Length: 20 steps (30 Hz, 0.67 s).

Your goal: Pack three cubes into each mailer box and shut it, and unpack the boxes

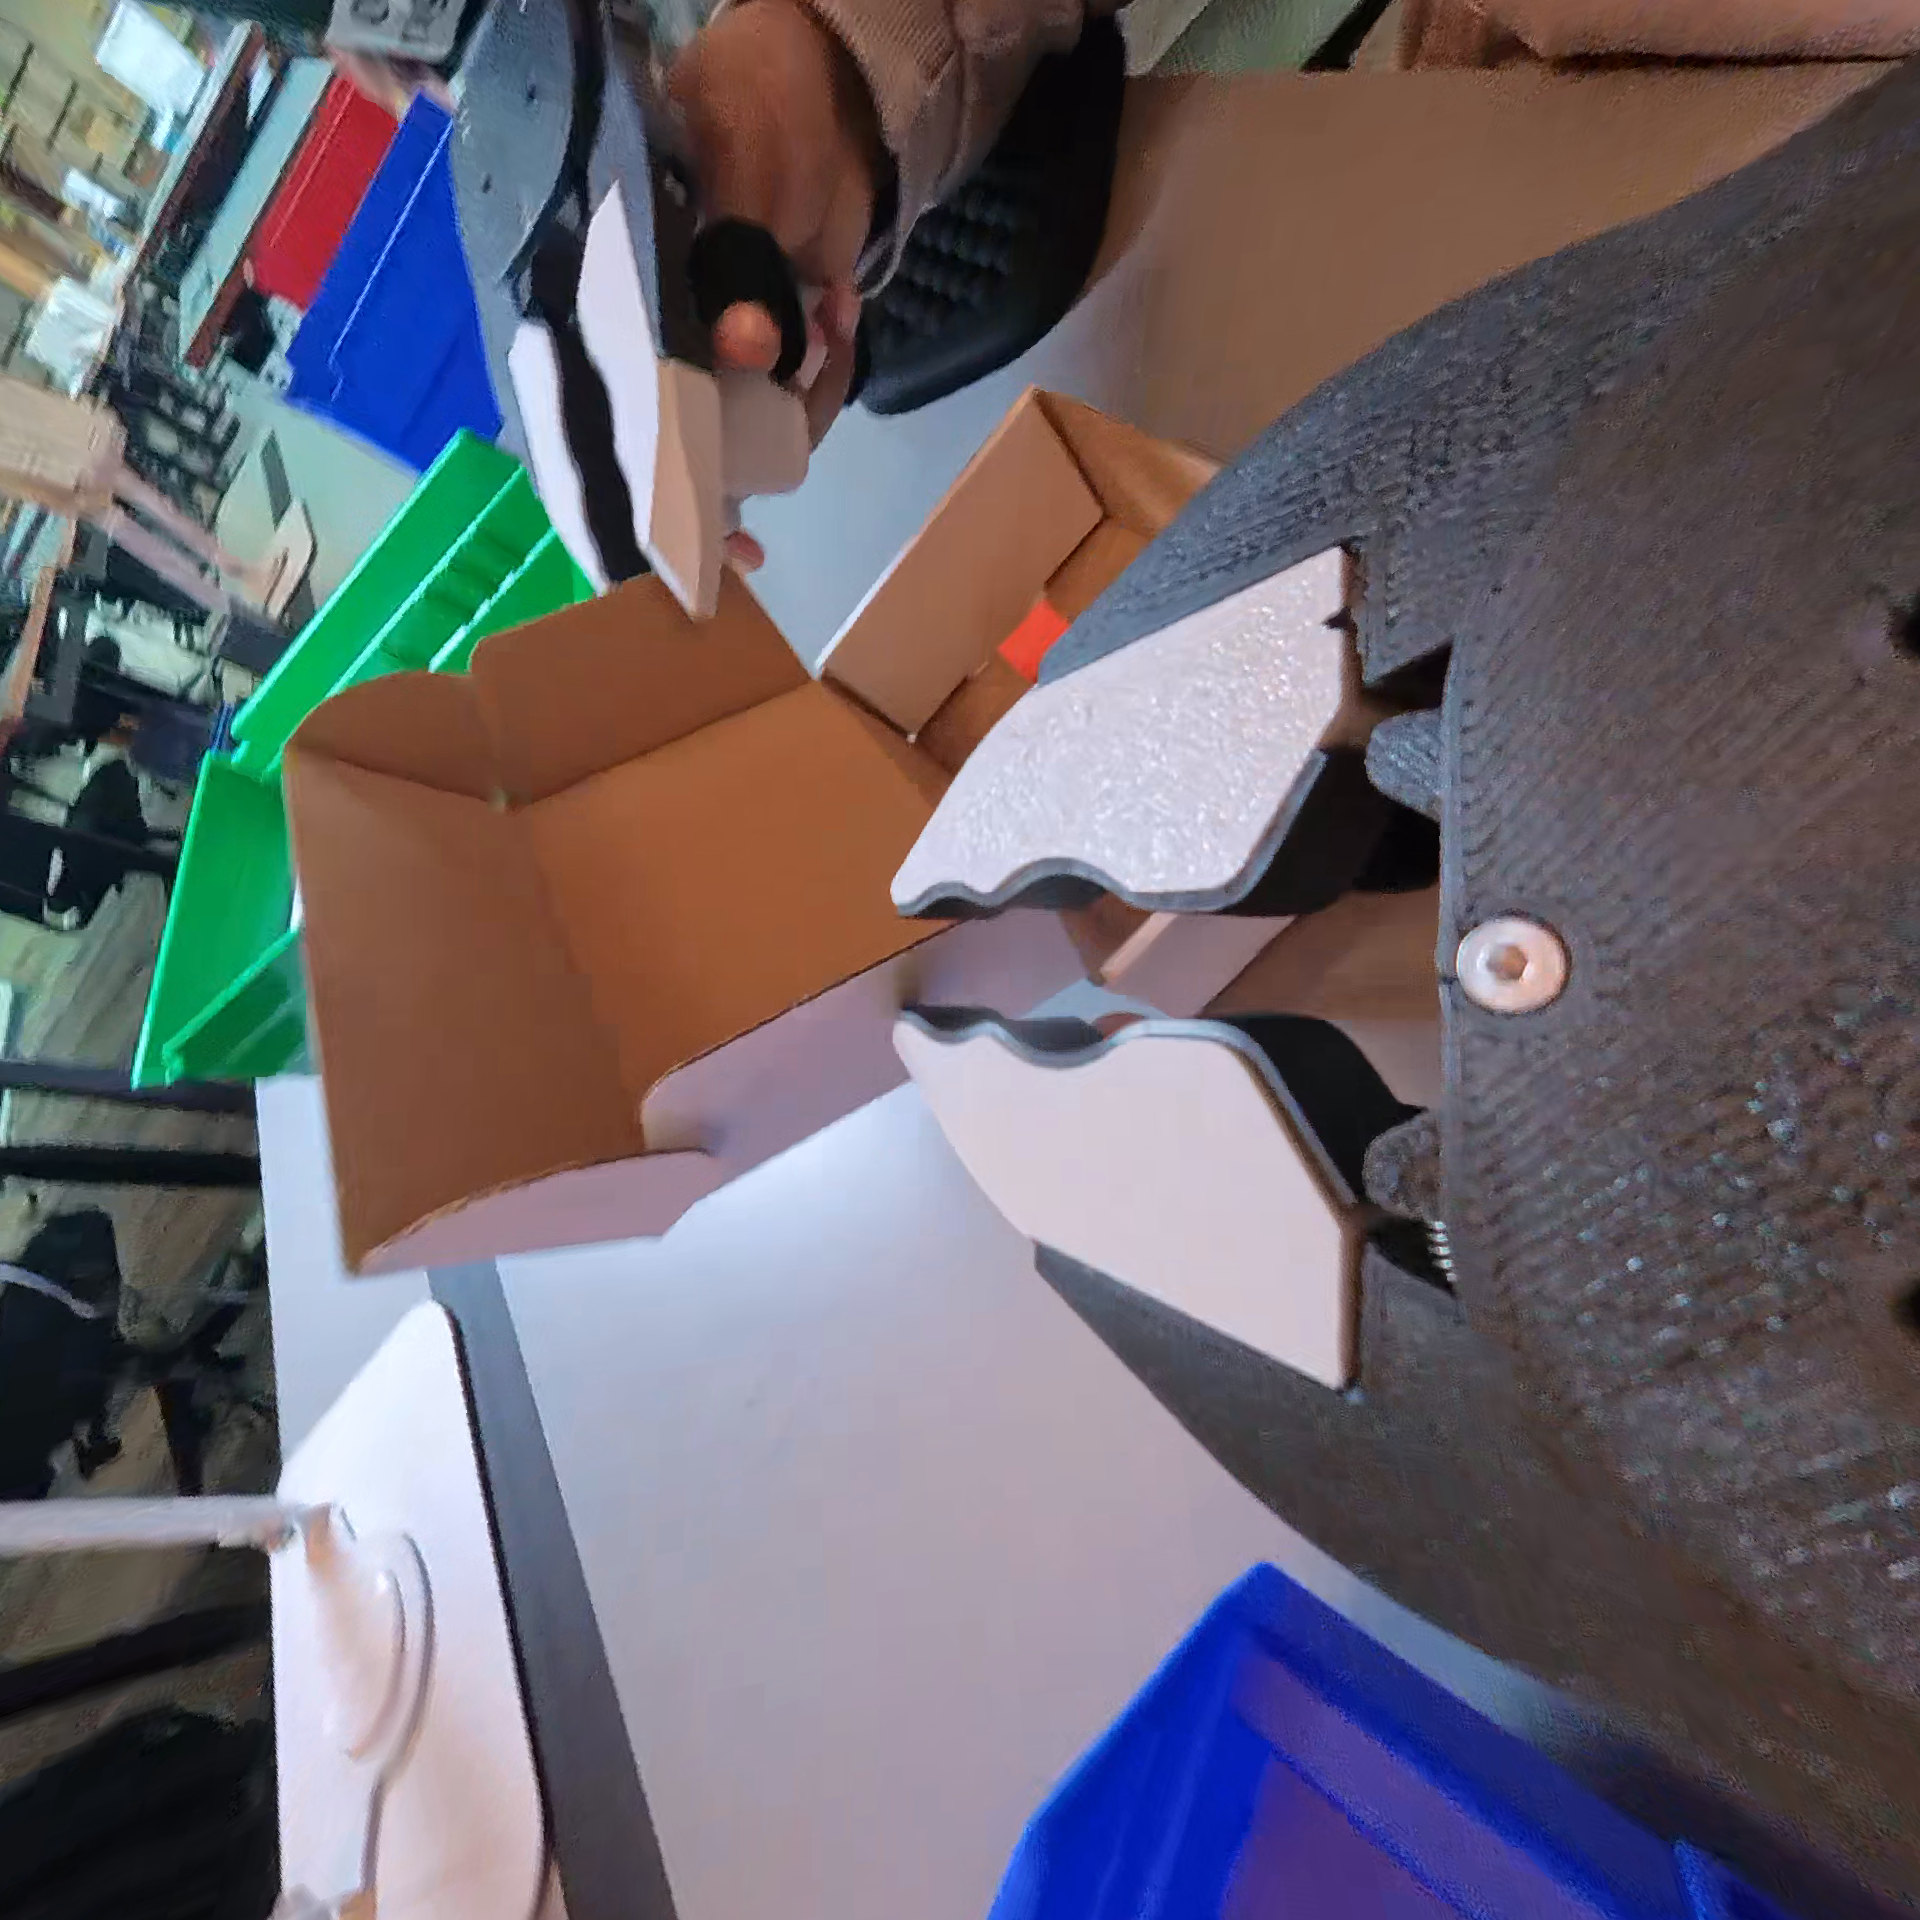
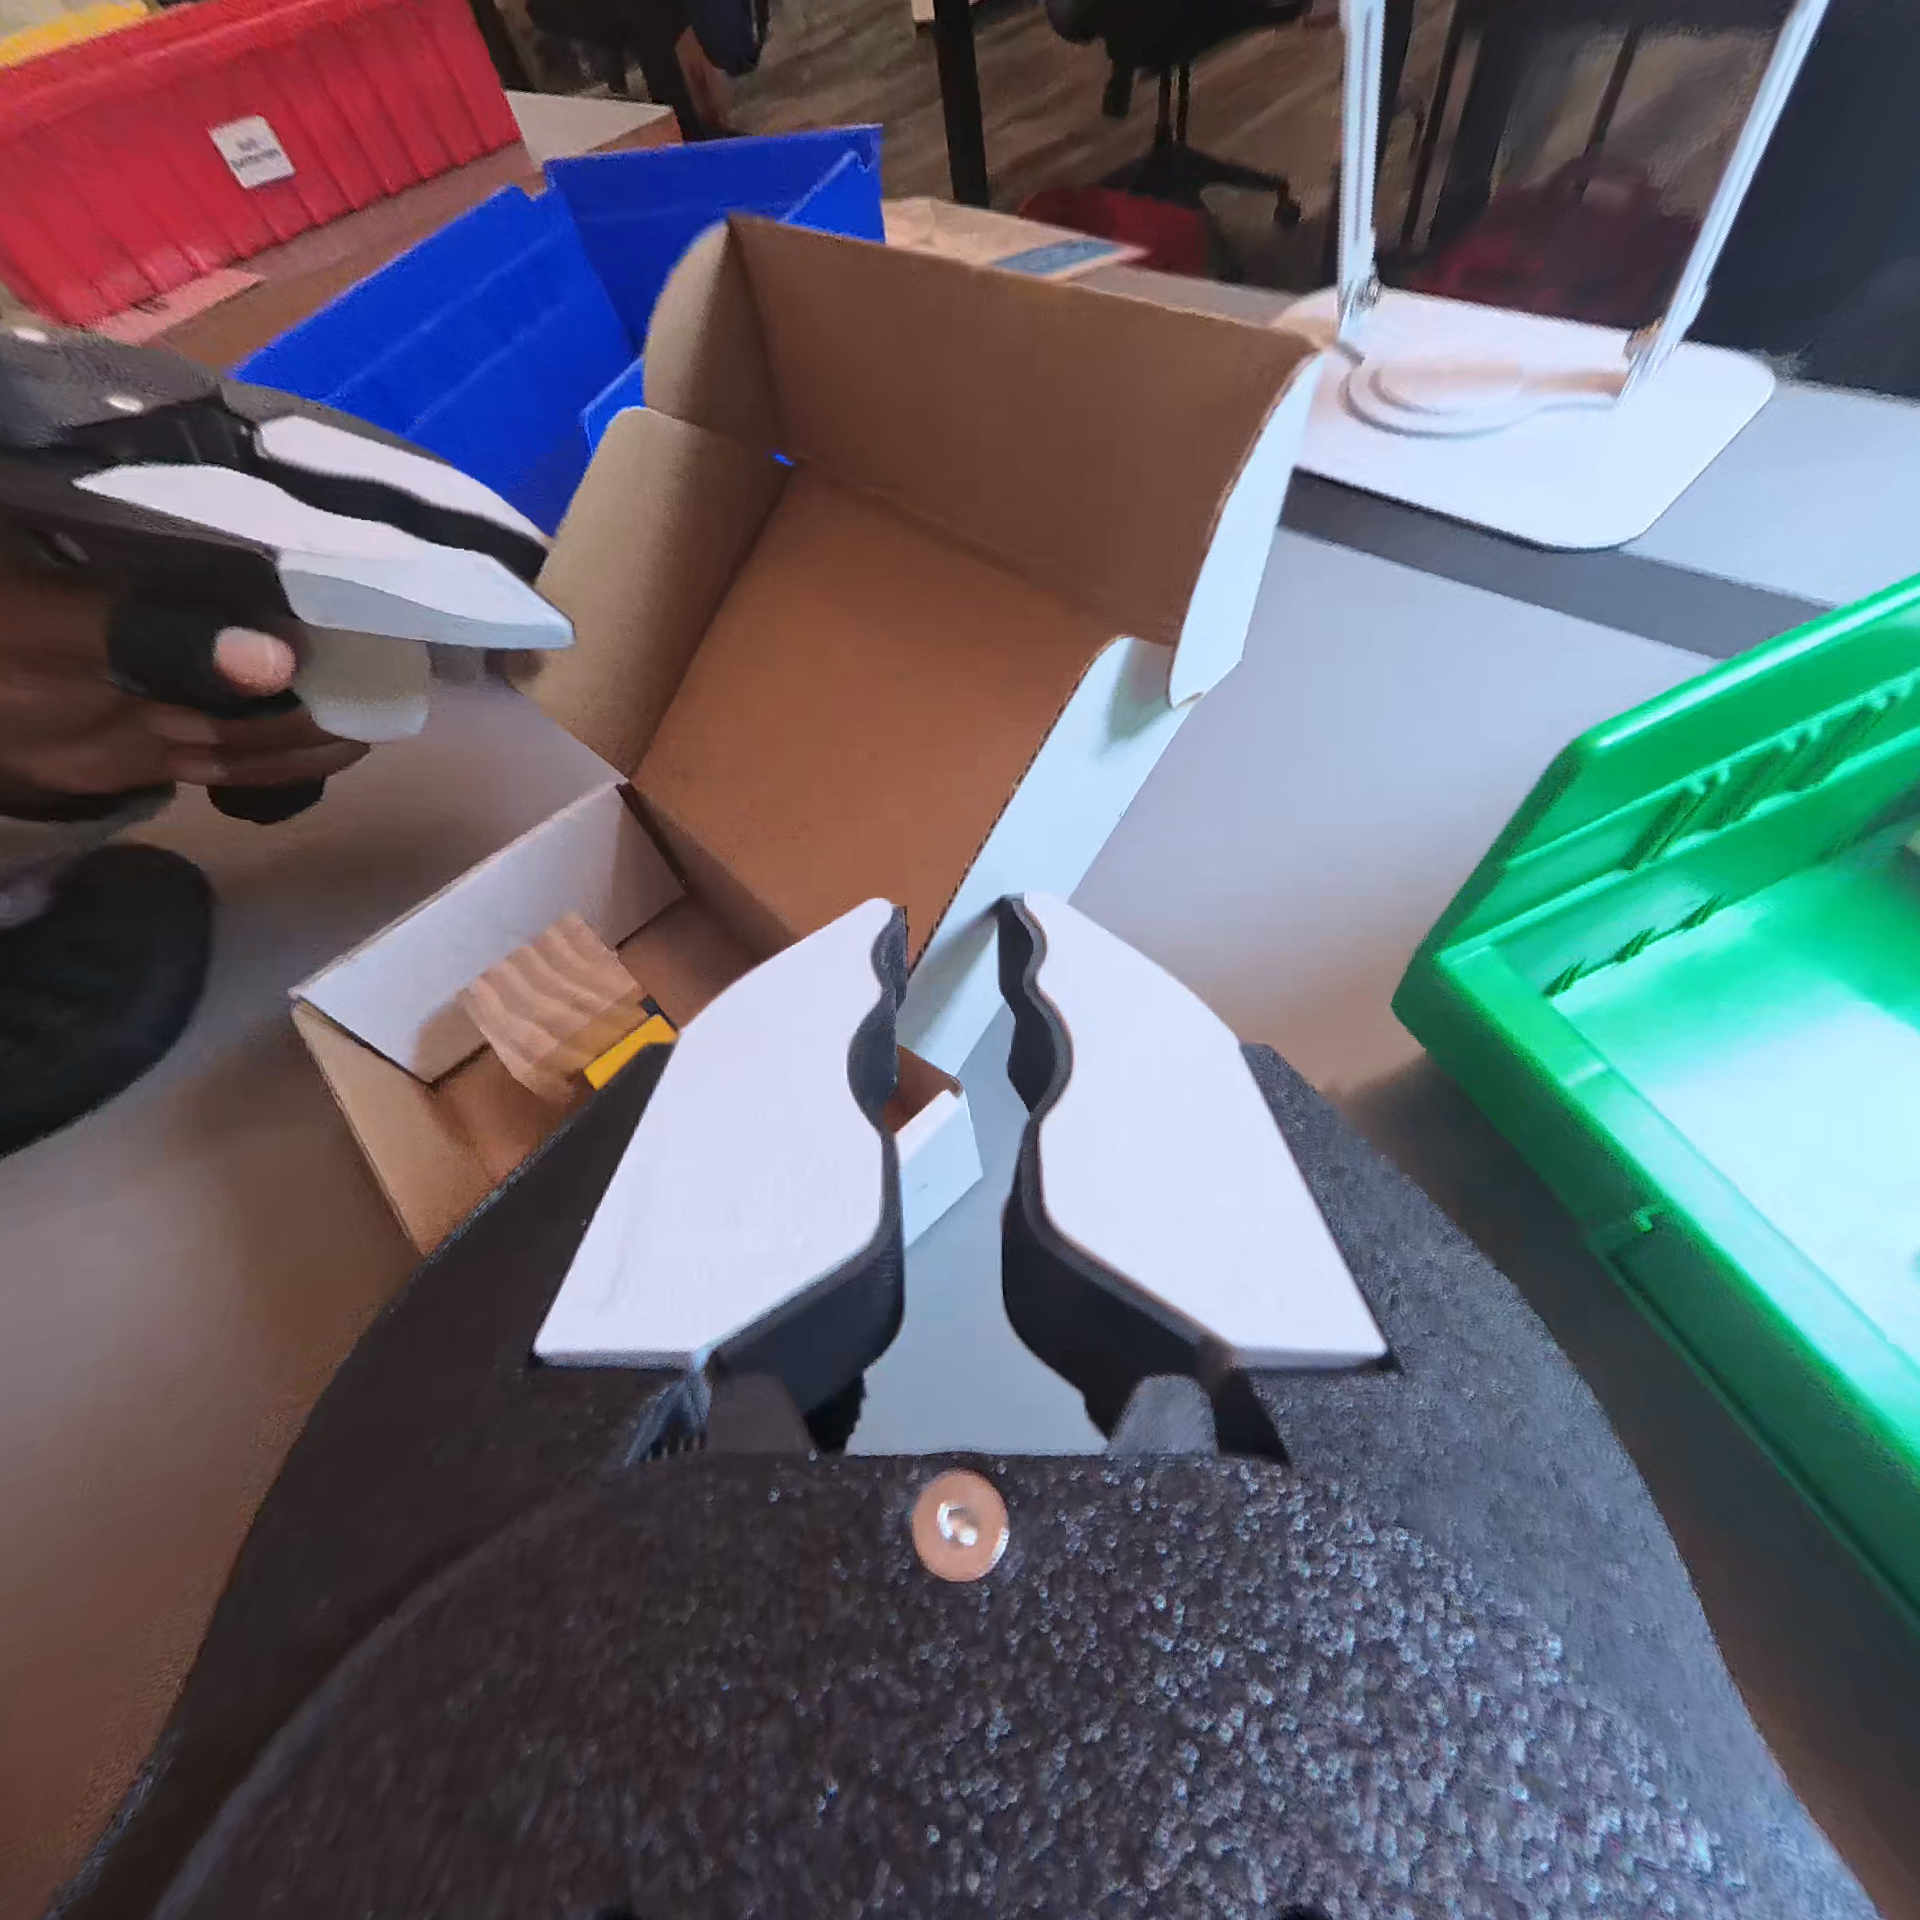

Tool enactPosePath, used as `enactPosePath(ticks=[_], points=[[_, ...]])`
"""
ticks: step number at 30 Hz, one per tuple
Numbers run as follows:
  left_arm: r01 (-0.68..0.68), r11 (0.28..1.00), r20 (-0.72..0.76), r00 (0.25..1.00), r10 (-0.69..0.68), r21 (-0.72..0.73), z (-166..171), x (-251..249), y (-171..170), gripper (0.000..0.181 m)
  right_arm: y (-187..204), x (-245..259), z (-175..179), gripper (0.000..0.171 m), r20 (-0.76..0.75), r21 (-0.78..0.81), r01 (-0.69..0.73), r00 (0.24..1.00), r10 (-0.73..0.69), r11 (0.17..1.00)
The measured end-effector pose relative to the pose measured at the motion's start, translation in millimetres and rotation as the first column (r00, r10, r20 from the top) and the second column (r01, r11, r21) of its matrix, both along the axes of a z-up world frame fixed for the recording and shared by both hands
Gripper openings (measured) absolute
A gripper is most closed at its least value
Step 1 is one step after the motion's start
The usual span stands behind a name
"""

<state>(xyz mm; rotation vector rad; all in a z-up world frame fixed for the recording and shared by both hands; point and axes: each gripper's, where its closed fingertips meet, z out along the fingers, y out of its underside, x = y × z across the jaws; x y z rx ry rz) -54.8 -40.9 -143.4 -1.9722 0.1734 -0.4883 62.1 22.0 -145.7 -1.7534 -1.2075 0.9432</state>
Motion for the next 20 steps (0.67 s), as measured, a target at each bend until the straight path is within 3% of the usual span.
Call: enactPosePath(ticks=[4,9,11,15,20], points=[[0.106,0.991,-0.148,0.985,-0.093,0.085,2,16,-25,0.015,-22,8,1,0.016,0.036,0.228,-0.109,0.994,0.103,0.967],[0.313,0.95,-0.328,0.898,-0.295,0.003,-34,39,-68,0.007,-60,30,-26,0.019,0.147,0.233,-0.335,0.94,0.308,0.913],[0.366,0.93,-0.37,0.859,-0.353,-0.036,-47,44,-78,0.015,-72,38,-41,0.027,0.203,0.179,-0.421,0.9,0.386,0.889],[0.465,0.883,-0.378,0.807,-0.455,-0.07,-40,39,-99,0.038,-83,55,-41,0.043,0.222,0.086,-0.514,0.845,0.487,0.853],[0.474,0.88,-0.403,0.812,-0.422,0.034,-3,16,-108,0.054,-86,70,-12,0.063,0.239,0.195,-0.584,0.808,0.539,0.788]])
